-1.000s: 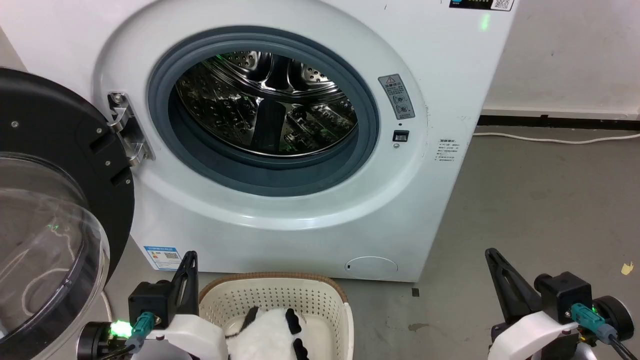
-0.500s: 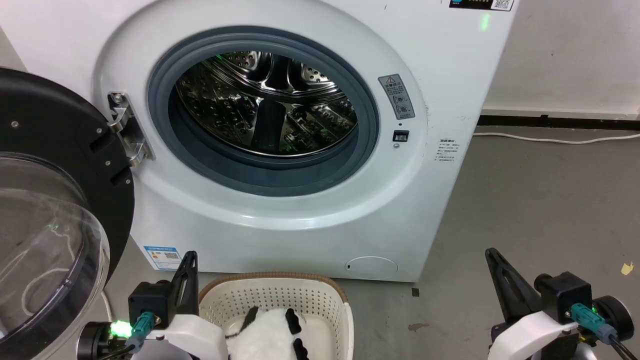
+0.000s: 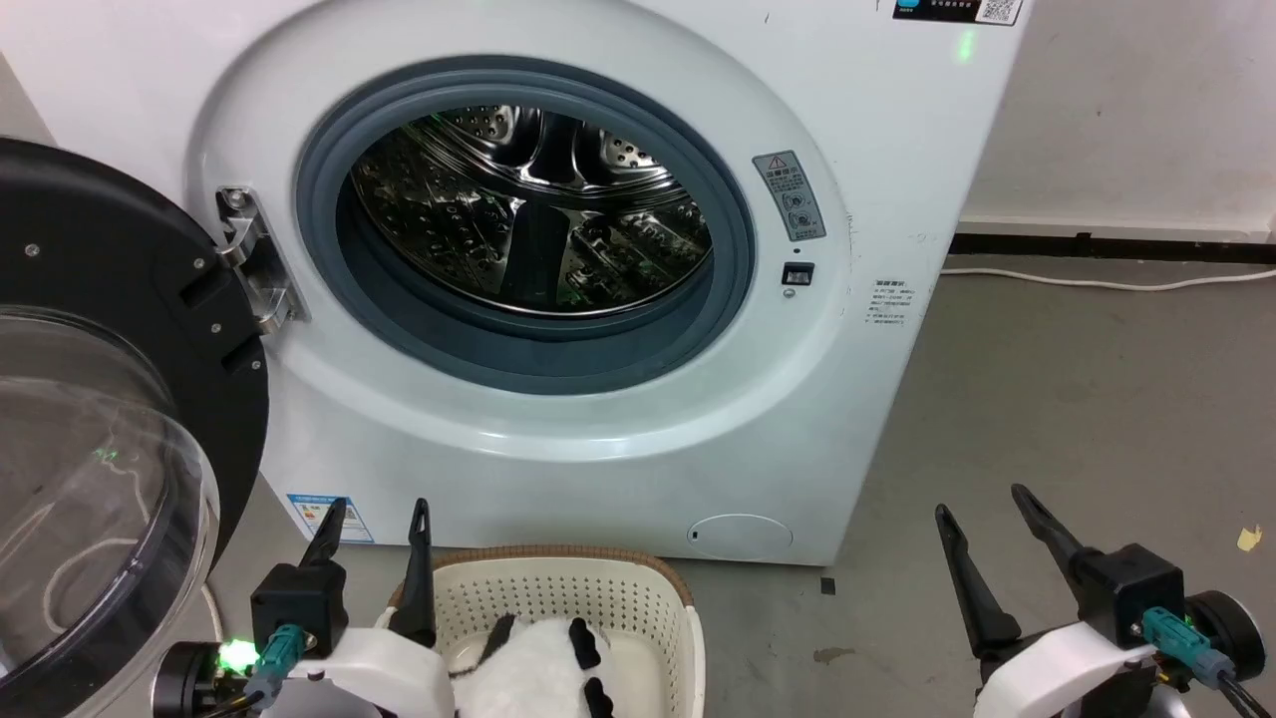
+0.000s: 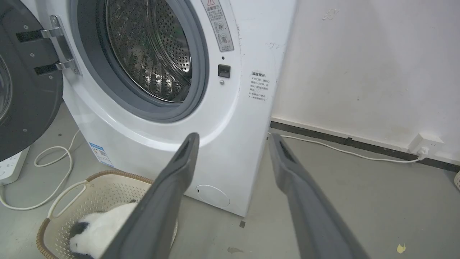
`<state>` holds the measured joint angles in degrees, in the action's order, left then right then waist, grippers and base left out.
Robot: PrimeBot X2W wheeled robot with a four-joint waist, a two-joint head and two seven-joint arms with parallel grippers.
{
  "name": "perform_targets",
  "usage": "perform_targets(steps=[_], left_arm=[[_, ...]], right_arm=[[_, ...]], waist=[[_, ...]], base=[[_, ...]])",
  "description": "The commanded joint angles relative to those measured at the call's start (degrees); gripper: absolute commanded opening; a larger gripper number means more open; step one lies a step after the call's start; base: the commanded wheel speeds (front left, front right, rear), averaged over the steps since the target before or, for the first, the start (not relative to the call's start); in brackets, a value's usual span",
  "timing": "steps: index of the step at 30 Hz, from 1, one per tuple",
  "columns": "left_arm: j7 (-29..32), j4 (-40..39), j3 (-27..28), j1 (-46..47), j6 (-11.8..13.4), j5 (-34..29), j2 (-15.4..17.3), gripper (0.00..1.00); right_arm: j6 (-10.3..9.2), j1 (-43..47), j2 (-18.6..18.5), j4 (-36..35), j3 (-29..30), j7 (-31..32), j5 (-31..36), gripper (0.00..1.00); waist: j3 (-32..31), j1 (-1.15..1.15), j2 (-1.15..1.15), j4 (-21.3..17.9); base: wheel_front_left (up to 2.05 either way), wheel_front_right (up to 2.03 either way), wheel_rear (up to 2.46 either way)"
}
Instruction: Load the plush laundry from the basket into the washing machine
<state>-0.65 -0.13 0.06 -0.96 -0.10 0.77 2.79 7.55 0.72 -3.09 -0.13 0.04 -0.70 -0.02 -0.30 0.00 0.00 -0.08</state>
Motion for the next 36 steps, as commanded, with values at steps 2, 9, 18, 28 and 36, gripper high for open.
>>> perform_targets(steps=[2,9,18,28,36], left_arm=[[-0.8,-0.3,-0.1,-0.6,0.2,0.8,0.0,1.00],[-1.8,1.7,-0.8,-0.6,-0.2,1.6,0.0,1.00],[-2.0,6.2,-2.0,1.2,-1.0,2.5,0.2,1.00],[1.2,16.0,-2.8,5.2,-2.3,6.3,1.3,1.00],[2.6,22.7,-3.0,8.2,-2.8,10.1,2.6,1.00]], right_arm=[[-0.01,0.5,0.0,0.2,0.2,-0.8,-0.6,1.00],[-0.01,0.5,0.0,0.1,0.3,-1.7,-0.7,1.00],[-0.01,-0.2,0.0,-0.1,0.0,-2.7,-0.9,1.00],[-0.02,-1.1,0.1,-0.3,-1.4,-4.1,-1.6,1.00],[-0.02,-1.9,0.1,-0.5,-2.2,-5.1,-2.7,1.00]], waist=[[0.0,0.00,0.00,0.0],[1.2,0.00,0.00,-0.3],[4.0,0.00,0.00,-0.9],[9.0,0.00,0.00,-3.1],[12.4,0.00,0.00,-4.5]], base=[[0.00,0.00,0.00],[0.00,0.00,0.00],[0.00,0.00,0.00],[0.00,0.00,0.00],[0.00,0.00,0.00]])
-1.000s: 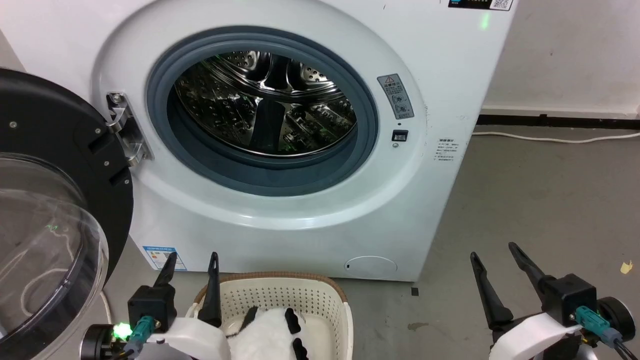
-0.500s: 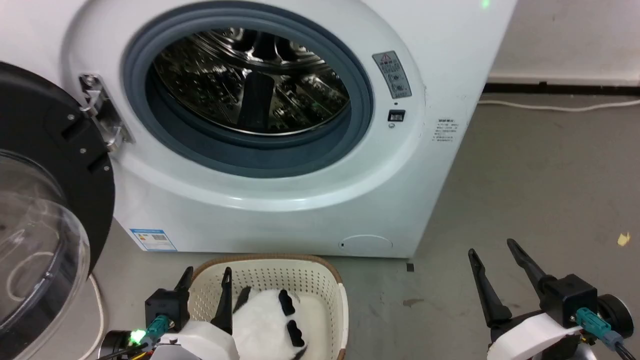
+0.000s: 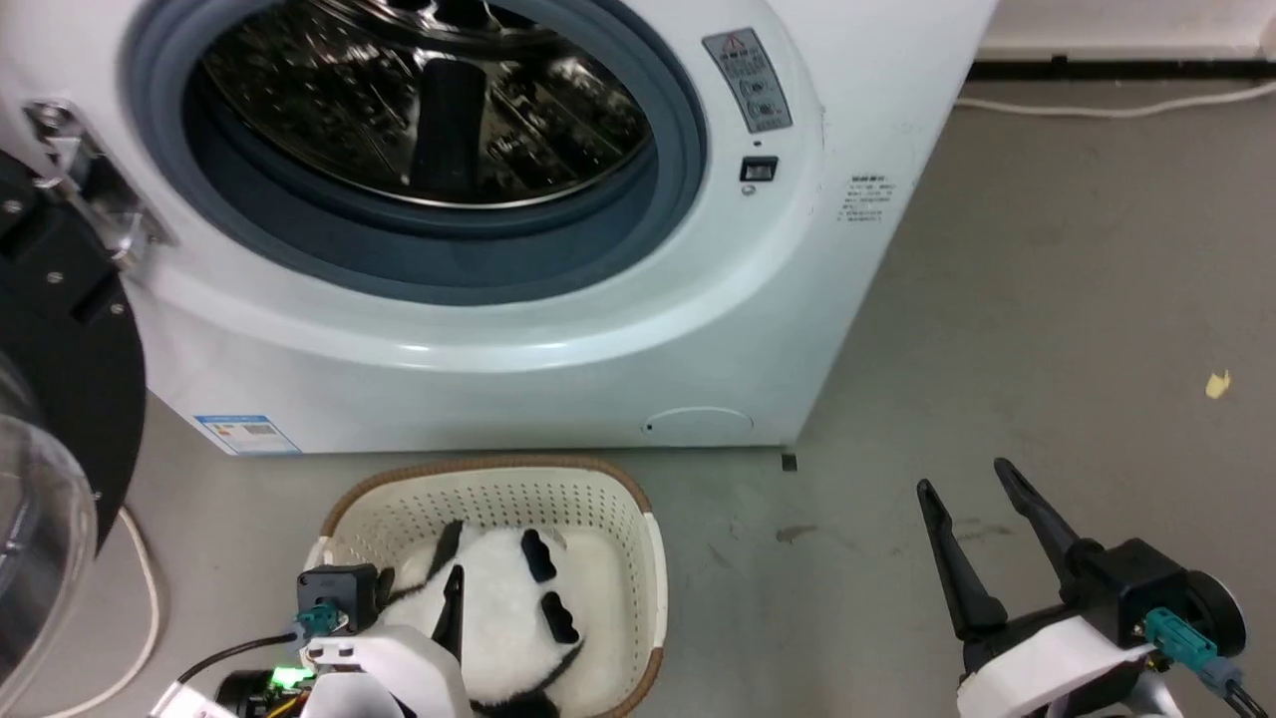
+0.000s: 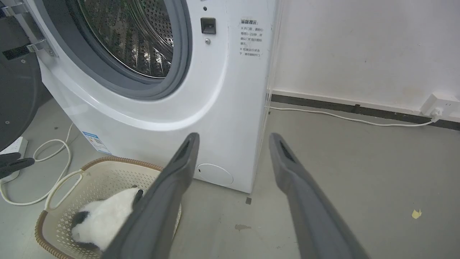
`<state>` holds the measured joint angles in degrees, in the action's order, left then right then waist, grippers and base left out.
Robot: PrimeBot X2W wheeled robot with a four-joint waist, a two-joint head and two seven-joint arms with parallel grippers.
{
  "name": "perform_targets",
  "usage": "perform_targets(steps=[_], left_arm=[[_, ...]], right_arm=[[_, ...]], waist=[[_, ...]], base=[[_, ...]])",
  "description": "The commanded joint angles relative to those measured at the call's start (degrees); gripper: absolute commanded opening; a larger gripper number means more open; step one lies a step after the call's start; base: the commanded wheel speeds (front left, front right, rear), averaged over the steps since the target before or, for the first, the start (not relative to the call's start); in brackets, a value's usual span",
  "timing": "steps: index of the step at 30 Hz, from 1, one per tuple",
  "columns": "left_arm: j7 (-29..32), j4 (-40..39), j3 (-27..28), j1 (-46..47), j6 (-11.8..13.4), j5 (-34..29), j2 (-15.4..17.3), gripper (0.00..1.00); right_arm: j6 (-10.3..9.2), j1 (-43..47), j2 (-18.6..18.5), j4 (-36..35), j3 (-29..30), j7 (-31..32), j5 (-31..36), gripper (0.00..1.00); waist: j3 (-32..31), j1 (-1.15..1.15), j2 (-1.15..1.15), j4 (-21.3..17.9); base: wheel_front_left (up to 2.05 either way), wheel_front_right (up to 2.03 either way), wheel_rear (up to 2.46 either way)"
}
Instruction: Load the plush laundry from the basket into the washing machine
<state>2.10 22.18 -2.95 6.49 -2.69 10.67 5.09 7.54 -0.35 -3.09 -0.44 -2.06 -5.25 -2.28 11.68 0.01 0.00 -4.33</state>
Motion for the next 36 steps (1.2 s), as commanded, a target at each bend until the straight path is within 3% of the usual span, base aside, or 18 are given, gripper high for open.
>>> perform_targets(steps=[1,11,25,36], left_arm=[[0.4,1.2,-0.2,1.1,-0.3,0.8,0.4,1.00],[1.8,7.9,-2.0,5.0,-0.9,5.3,2.6,1.00],[-1.0,14.7,-6.6,12.2,-1.7,9.7,6.9,1.00],[4.5,23.7,-13.0,19.2,-2.4,11.4,10.2,1.00]], right_arm=[[-0.01,-1.0,0.1,-0.2,-0.2,-0.6,-0.5,1.00],[-0.02,-2.1,0.1,-0.9,-1.2,-1.8,-1.2,1.00],[-0.03,-3.7,0.1,-2.0,-2.4,-3.5,-2.2,1.00],[-0.03,-5.0,0.1,-2.7,-4.0,-4.8,-3.0,1.00]], waist=[[0.8,-0.01,0.00,-0.4],[5.7,-0.01,0.00,-1.5],[13.8,-0.01,0.00,-3.4],[20.0,-0.01,0.00,-5.1]], base=[[0.00,0.00,0.00],[0.00,0.00,0.00],[0.00,0.00,0.00],[0.00,0.00,0.00]])
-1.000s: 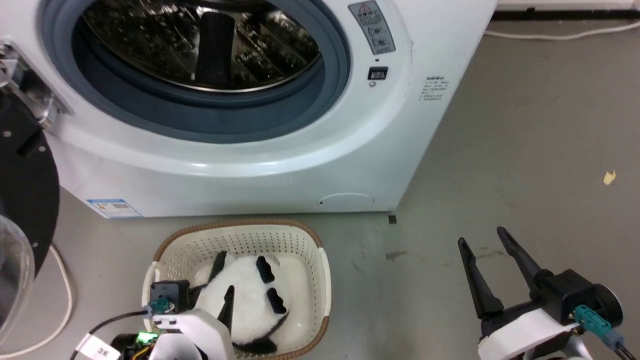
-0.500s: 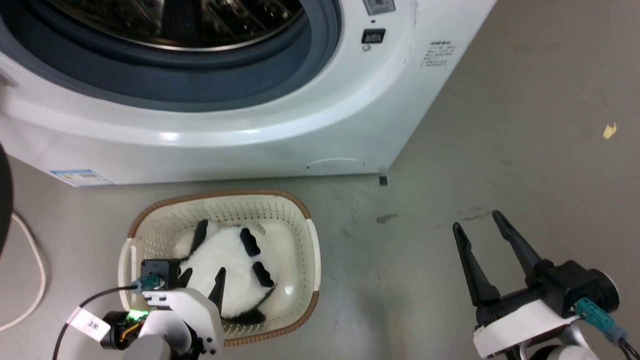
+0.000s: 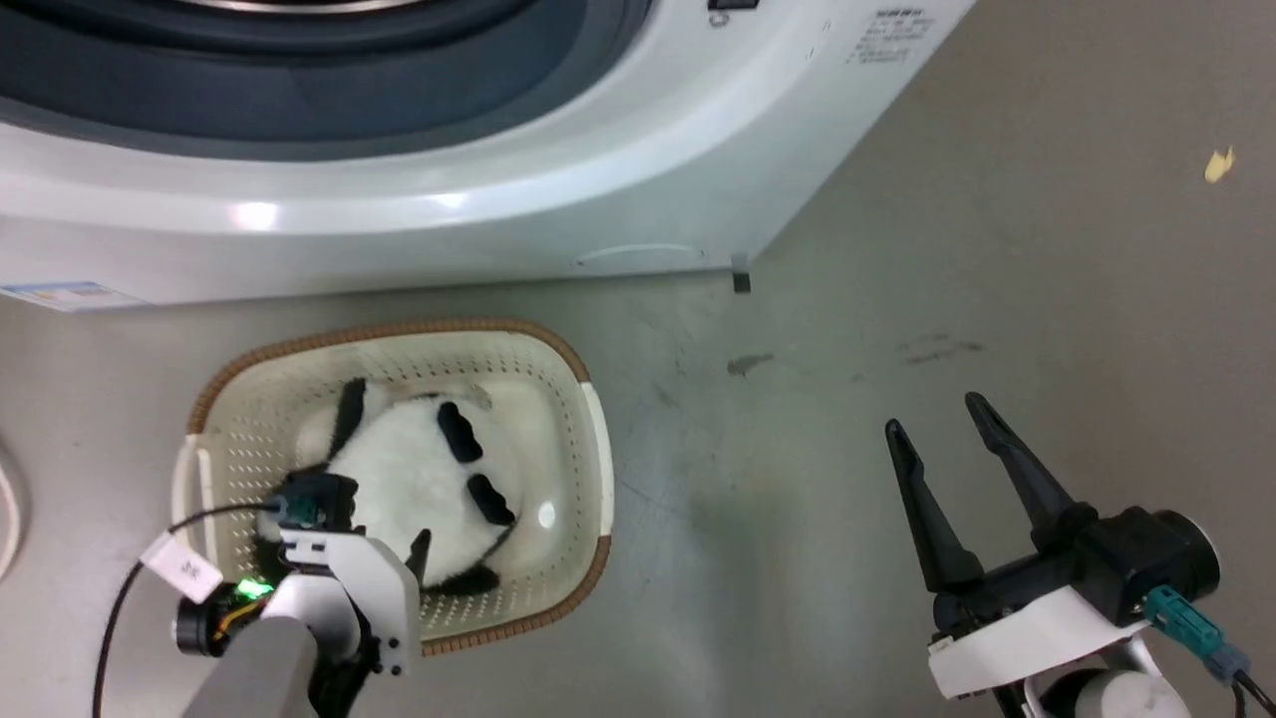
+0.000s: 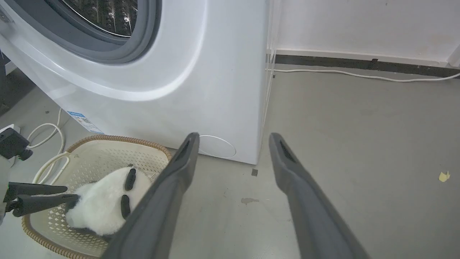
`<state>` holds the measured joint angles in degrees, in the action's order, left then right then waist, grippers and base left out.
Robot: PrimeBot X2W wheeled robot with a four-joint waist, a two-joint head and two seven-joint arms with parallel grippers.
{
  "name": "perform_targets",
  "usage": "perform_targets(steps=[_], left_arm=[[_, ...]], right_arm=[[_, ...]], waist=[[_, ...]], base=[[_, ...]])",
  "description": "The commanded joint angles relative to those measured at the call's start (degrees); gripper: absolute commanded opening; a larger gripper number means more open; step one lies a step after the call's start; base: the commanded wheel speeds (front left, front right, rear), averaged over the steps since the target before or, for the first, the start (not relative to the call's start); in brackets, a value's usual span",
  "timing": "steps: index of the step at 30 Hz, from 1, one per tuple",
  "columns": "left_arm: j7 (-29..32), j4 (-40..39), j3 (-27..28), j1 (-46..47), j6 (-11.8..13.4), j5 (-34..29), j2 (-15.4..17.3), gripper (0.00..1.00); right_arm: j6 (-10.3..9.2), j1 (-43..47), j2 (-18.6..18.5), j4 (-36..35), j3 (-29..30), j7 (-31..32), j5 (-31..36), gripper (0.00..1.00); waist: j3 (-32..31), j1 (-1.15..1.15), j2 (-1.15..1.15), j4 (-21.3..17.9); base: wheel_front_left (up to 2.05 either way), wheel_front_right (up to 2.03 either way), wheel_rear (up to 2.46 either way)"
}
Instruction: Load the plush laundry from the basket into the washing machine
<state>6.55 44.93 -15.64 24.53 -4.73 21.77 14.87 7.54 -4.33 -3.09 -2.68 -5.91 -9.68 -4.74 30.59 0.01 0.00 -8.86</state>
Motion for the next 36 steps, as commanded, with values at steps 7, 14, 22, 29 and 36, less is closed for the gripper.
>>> perform_targets(steps=[7,14,22,29,36], left_arm=[[0.7,6.2,-2.0,6.6,-0.2,1.6,3.3,1.00],[0.5,10.8,-3.8,11.3,-0.3,3.1,5.5,1.00],[1.3,15.8,-6.3,17.0,-0.7,4.7,7.2,1.00],[0.7,19.8,-8.4,21.9,-1.3,6.5,8.0,1.00],[0.9,23.5,-9.7,23.7,-2.0,9.2,8.2,0.00]], right_arm=[[-0.04,-2.0,0.2,-0.9,-1.6,-1.2,-1.9,1.00],[-0.04,-3.0,0.2,-1.0,-2.3,-2.1,-3.0,1.00],[-0.04,-3.5,0.2,-1.7,-2.9,-3.0,-4.4,1.00],[-0.05,-4.7,0.2,-2.4,-1.3,-3.9,-5.8,1.00],[-0.05,-5.7,0.2,-1.7,-1.2,-4.6,-5.5,1.00]], waist=[[5.7,-0.01,0.00,-2.4],[10.0,-0.01,0.00,-4.1],[14.8,-0.01,0.00,-6.0],[19.1,-0.01,0.00,-6.7],[20.9,-0.01,0.00,-6.8]], base=[[0.00,0.00,0.00],[0.00,0.00,0.00],[0.00,0.00,0.00],[0.00,0.00,0.00],[0.00,0.00,0.00]])
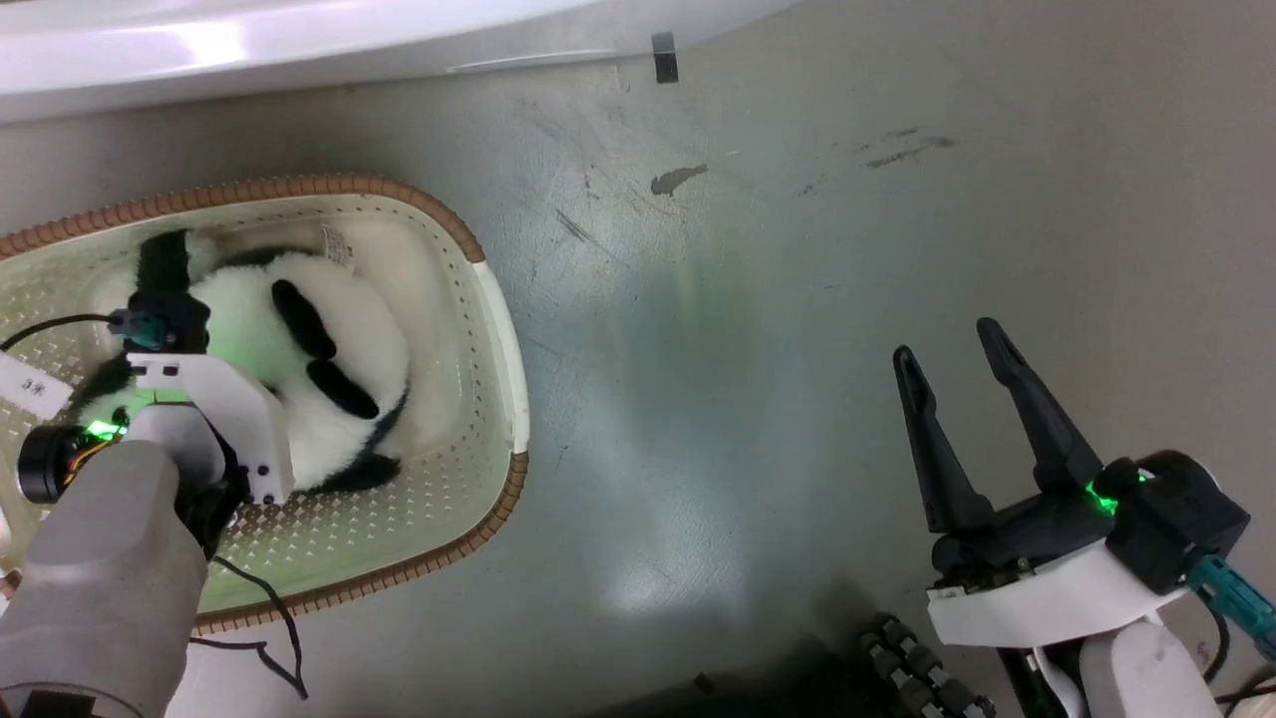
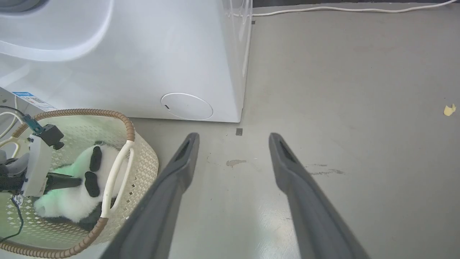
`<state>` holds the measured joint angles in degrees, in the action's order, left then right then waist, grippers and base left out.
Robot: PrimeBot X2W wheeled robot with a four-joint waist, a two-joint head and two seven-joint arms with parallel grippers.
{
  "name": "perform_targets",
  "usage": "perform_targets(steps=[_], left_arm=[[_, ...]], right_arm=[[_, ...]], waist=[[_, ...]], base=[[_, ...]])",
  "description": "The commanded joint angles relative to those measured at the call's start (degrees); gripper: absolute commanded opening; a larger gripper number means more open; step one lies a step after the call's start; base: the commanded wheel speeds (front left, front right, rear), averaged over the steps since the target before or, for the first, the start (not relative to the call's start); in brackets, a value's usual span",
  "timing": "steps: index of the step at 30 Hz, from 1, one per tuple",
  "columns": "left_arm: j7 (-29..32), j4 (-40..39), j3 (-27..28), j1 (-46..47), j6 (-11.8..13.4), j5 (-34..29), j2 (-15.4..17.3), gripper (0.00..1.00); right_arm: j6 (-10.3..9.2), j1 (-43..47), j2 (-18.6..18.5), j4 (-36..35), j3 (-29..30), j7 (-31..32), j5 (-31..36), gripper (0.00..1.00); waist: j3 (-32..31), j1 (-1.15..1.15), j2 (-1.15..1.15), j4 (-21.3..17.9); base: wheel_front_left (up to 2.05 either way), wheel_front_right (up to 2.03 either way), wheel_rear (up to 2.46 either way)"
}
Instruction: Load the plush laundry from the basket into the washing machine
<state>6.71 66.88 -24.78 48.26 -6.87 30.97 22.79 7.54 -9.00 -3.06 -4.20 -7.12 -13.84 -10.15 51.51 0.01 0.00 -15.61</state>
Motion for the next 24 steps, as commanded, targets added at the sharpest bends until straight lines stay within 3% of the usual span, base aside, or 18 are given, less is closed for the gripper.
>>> perform_targets(steps=[1,8,24], left_arm=[[0.2,2.2,-0.6,0.1,0.0,0.6,0.3,0.00],[-3.6,5.6,-1.1,-0.8,-0.4,3.7,-0.6,0.00],[-18.0,2.7,-1.2,-14.2,-0.6,8.4,-7.0,0.00]], right_arm=[[-0.05,-1.2,0.2,0.0,0.0,-0.5,-0.1,1.00],[-0.05,-1.1,0.2,1.5,0.4,-1.2,0.6,1.00],[-0.05,3.5,0.2,5.9,1.9,-1.2,4.4,1.00]], waist=[[-0.1,-0.01,0.00,0.0],[-4.2,-0.01,0.00,0.6],[-26.9,-0.01,0.00,7.6]], base=[[0.00,0.00,0.00],[0.00,0.00,0.00],[0.00,0.00,0.00]])
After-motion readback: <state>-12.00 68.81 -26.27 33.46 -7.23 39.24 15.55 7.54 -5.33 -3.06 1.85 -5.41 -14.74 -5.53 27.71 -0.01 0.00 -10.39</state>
